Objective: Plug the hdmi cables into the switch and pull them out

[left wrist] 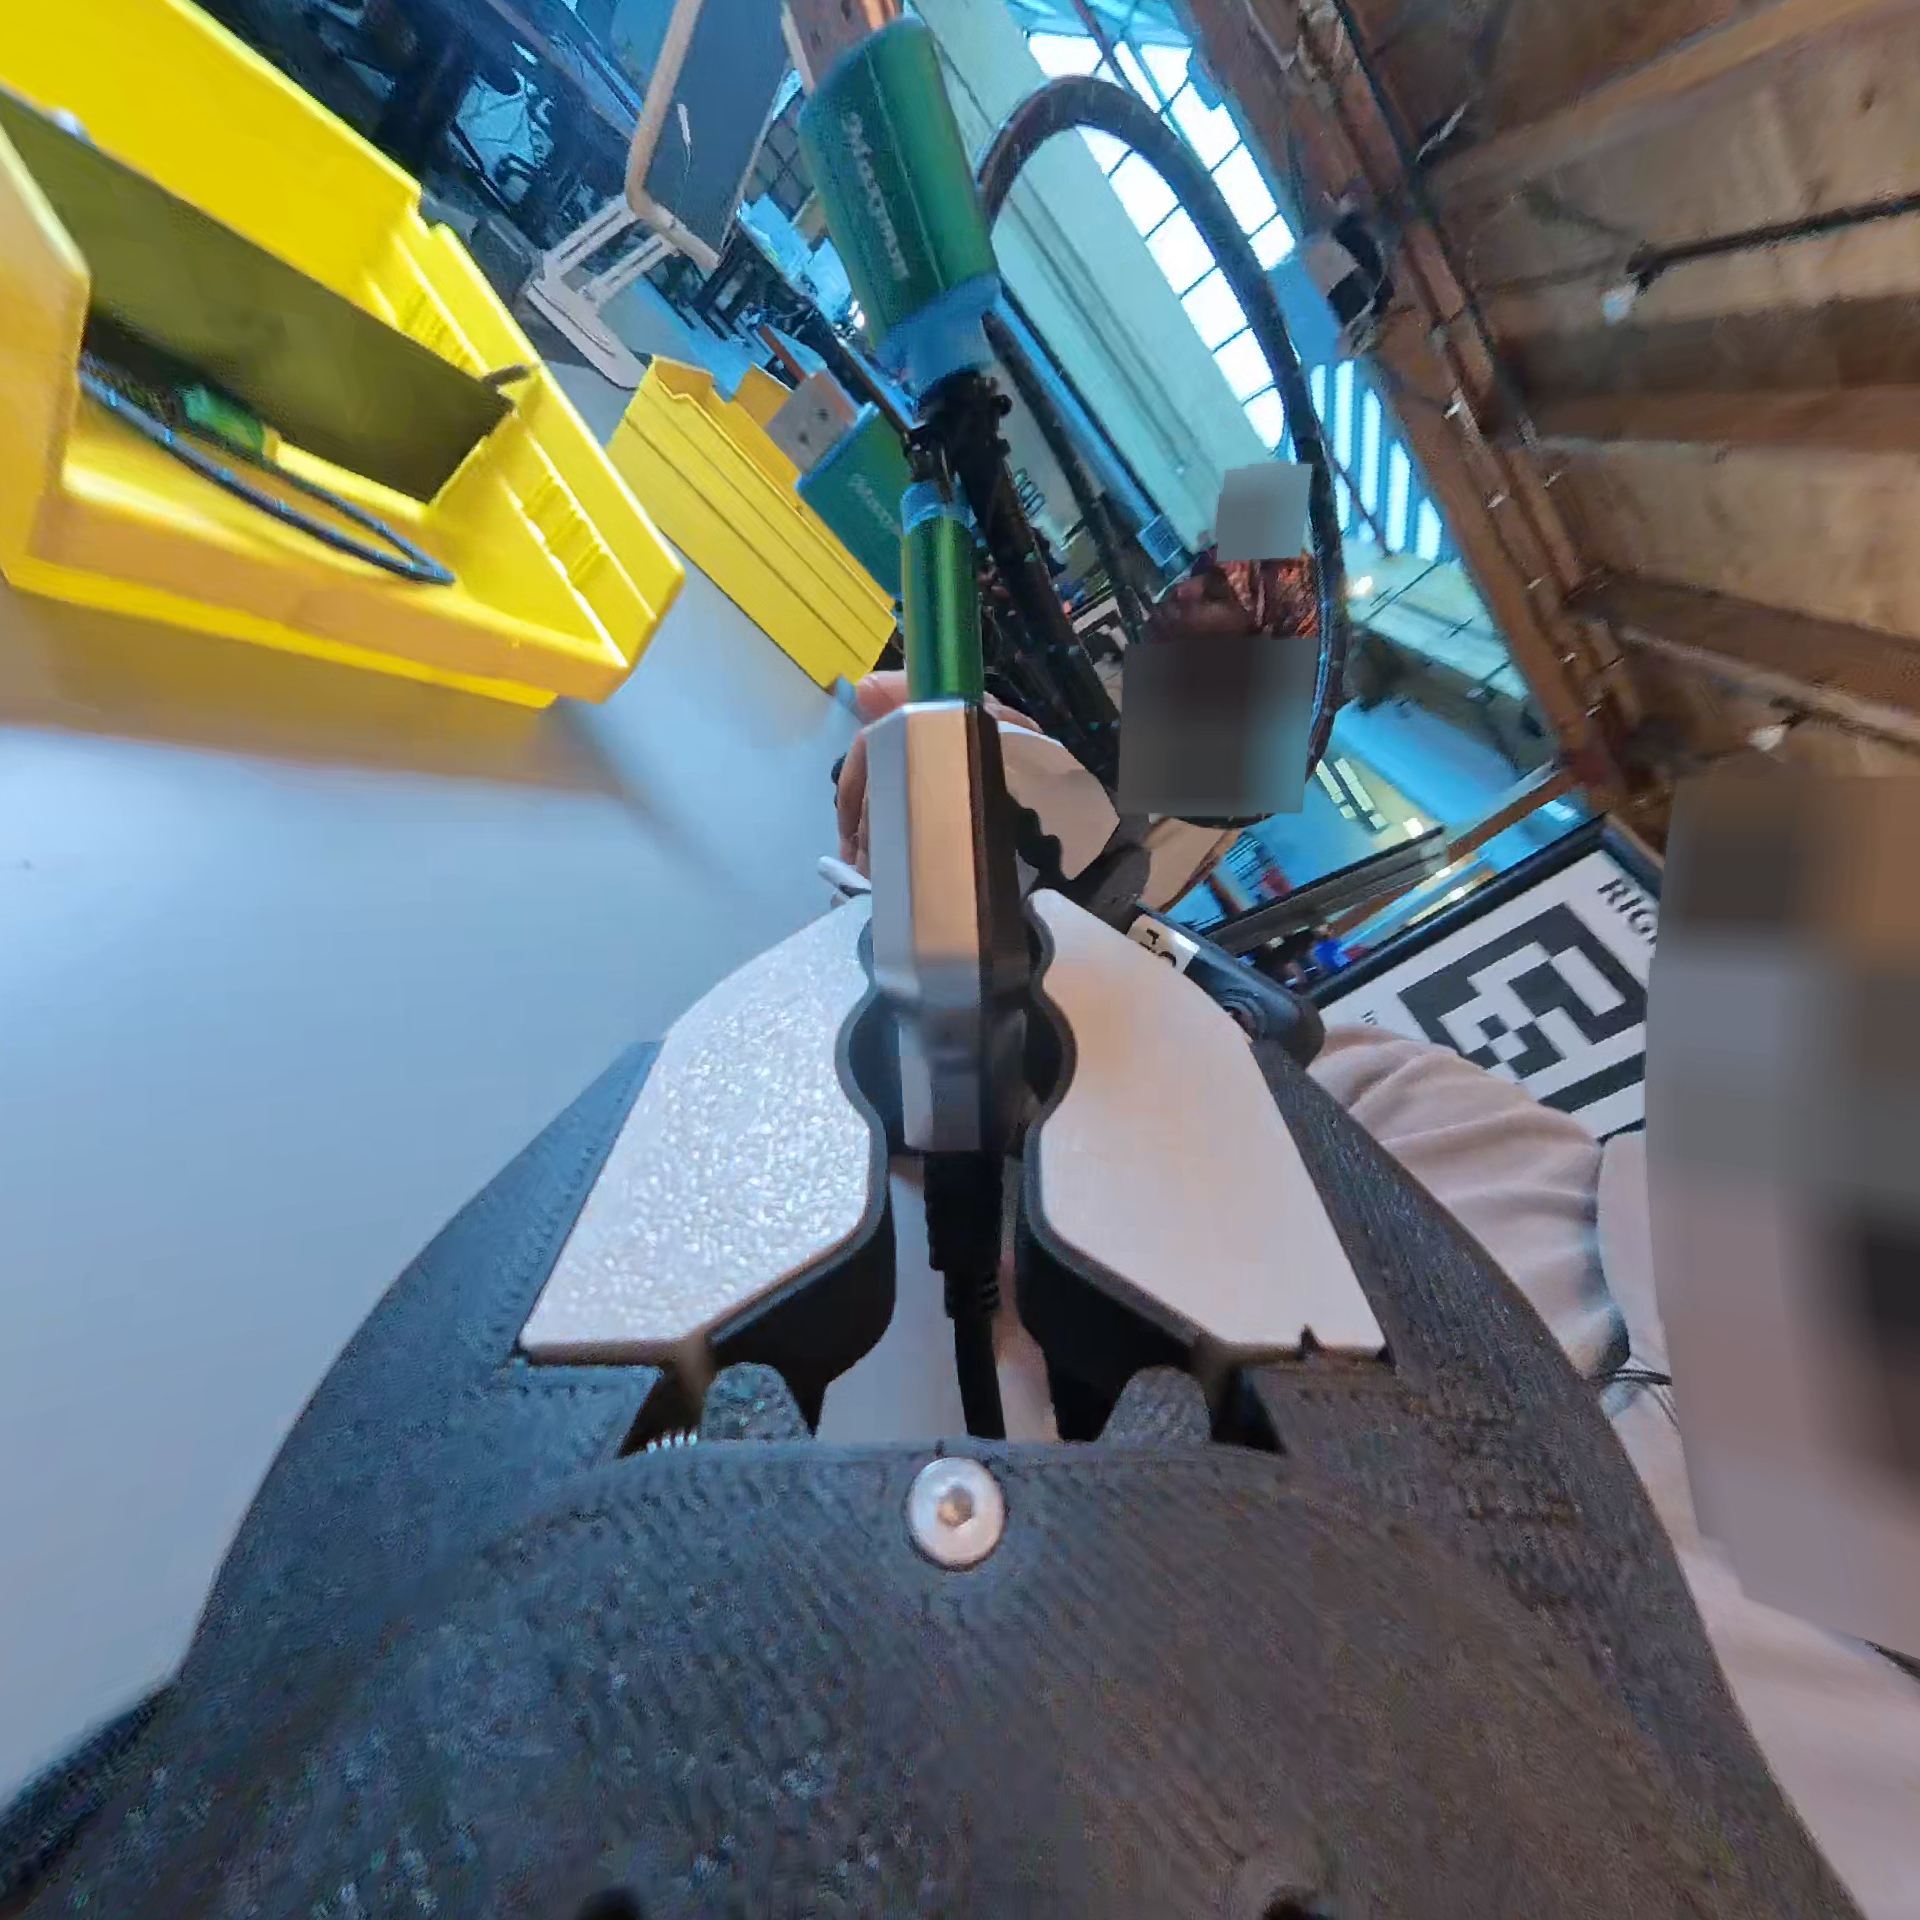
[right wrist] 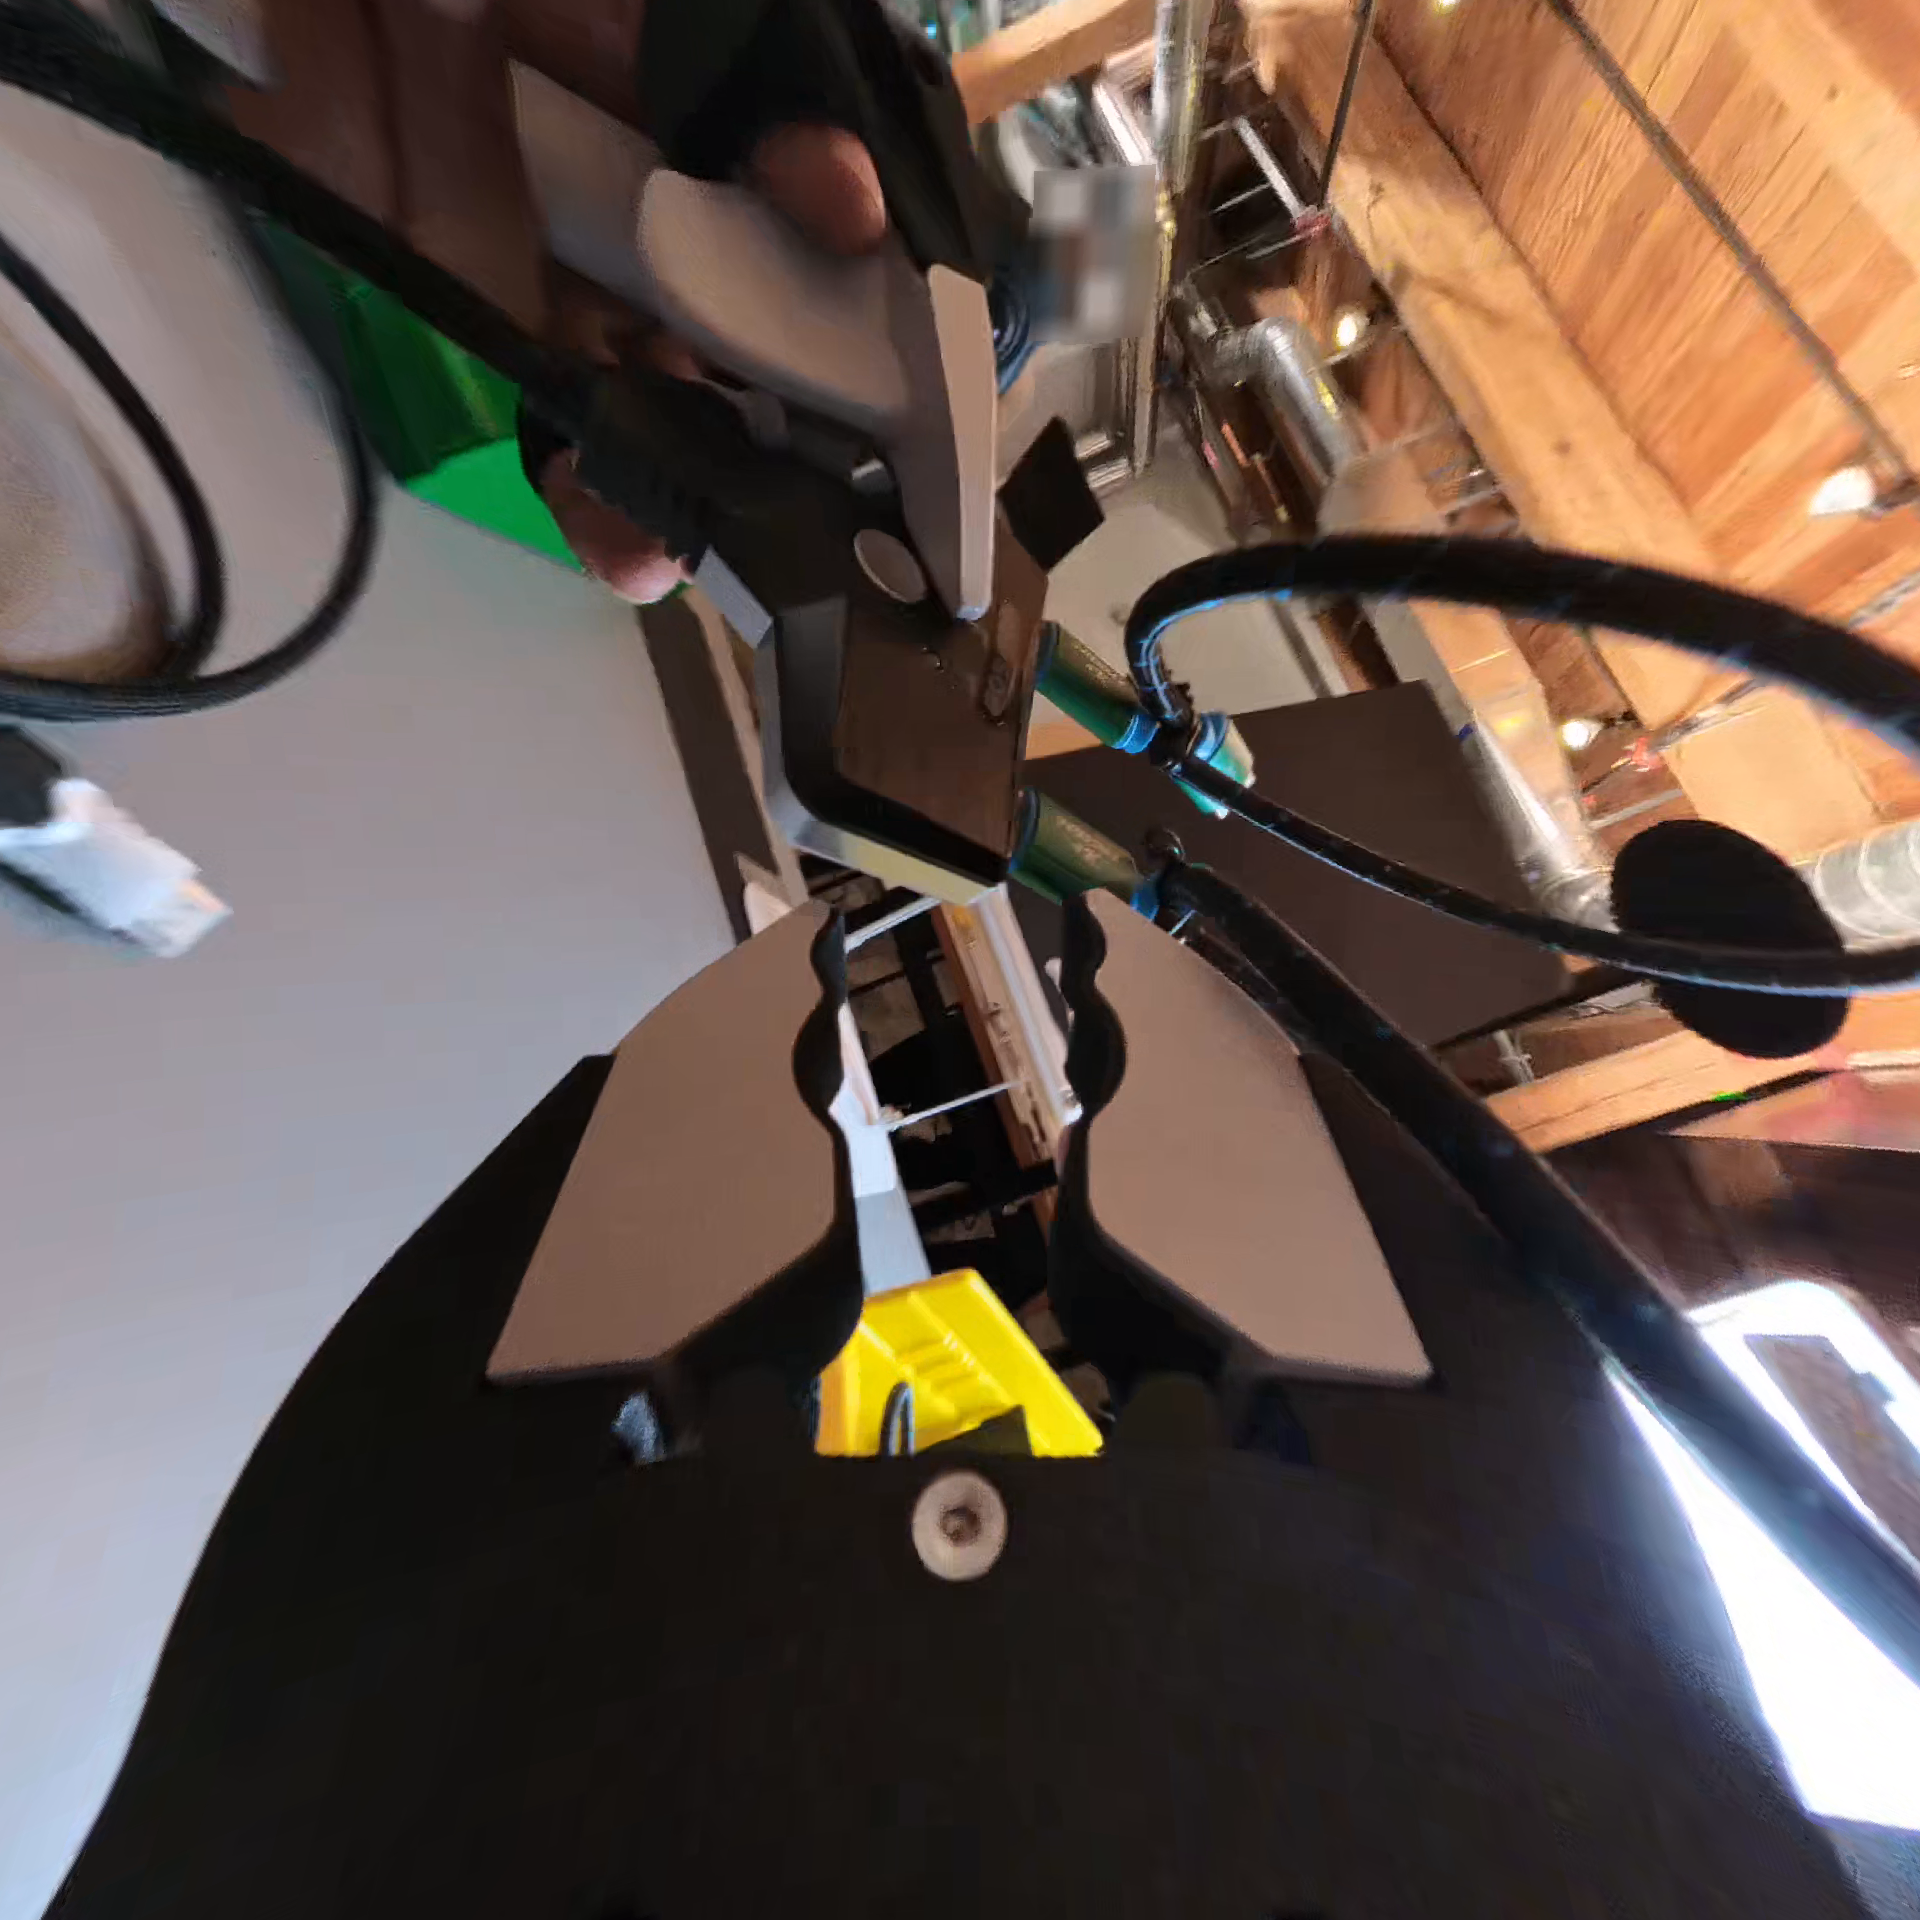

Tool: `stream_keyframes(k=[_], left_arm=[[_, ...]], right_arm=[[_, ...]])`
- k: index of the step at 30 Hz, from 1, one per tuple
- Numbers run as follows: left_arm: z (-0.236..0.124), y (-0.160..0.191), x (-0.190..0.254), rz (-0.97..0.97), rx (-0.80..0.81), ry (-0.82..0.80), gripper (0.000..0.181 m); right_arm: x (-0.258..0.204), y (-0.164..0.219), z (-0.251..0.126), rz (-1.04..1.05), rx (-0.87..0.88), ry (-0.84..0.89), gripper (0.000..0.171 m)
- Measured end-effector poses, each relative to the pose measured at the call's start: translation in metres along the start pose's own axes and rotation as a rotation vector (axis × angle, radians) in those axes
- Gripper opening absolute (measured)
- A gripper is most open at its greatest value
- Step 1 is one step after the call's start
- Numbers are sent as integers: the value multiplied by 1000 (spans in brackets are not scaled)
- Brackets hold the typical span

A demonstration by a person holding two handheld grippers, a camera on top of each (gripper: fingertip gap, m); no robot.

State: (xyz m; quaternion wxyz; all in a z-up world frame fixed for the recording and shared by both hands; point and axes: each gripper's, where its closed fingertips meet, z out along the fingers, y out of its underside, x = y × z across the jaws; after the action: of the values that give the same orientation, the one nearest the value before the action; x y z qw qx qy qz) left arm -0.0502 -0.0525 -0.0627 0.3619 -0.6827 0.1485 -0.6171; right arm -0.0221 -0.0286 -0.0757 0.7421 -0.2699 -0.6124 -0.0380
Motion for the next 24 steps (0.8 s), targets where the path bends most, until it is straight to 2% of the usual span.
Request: stream_keyframes(k=[3, 4, 6, 11, 12, 15, 17, 18, 20, 21, 24], left_arm=[[4, 16, -26, -107, -6, 50, 22], [5, 24, -31, -133, -31, 63, 23], [6, 32, -37, -177, -36, 82, 23], [3, 48, -50, -181, -62, 31, 27], [2, 51, -56, -148, -75, -2, 37], [-1, 42, -66, -10, -45, -110, 66], [-6, 34, -68, 143, -40, -197, 75], [-10, 27, -69, 241, -23, -258, 75], [-22, 12, -66, 502, -8, -387, 55], [-27, 8, -63, 644, -27, -453, 55], [-22, 24, -50, 927, -170, -498, 53]], right_arm=[[-16, 18, -2, -119, -24, 3, 40], [-21, 19, -3, -157, -20, 1, 34], [-35, 18, 0, -206, -14, -33, 32], [-61, 18, 11, -310, -16, -128, 24], [-66, 21, 12, -288, -39, -163, 23], [-68, 26, 12, -243, -87, -193, 21], [-67, 30, 11, -203, -130, -225, 21], [-68, 33, 10, -190, -156, -246, 21], [-72, 42, 7, -151, -226, -301, 18], [-76, 45, 5, -117, -249, -330, 18], [-85, 52, 2, -19, -331, -420, 18]])
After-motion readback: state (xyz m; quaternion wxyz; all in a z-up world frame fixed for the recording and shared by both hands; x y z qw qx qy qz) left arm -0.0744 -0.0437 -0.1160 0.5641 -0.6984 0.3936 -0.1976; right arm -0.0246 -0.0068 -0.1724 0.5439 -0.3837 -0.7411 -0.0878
